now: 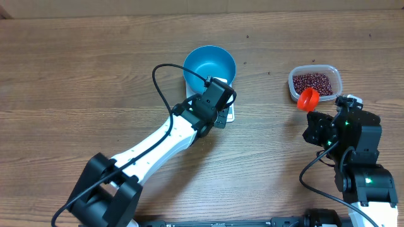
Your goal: Scoop item into bowl and weigh 150g on scale
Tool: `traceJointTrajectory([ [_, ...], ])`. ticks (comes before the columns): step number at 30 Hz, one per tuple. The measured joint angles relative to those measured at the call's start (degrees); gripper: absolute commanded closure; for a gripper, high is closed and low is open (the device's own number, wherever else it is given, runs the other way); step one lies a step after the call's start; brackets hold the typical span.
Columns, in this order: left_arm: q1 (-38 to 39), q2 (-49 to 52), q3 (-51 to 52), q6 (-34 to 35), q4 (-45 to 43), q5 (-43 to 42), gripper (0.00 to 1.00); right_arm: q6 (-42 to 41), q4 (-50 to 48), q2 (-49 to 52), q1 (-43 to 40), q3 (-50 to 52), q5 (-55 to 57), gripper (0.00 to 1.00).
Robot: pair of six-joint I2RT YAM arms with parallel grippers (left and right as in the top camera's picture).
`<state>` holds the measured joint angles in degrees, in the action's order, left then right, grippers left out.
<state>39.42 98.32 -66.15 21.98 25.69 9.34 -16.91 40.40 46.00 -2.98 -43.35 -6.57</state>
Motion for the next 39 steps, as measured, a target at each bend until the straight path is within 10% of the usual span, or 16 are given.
traceJointTrajectory([
  [39,0.0,13.4,-0.9,-1.2,-11.6,3.8,0.96,0.4,0.0,0.0,0.0,0.0,0.0,0.96],
])
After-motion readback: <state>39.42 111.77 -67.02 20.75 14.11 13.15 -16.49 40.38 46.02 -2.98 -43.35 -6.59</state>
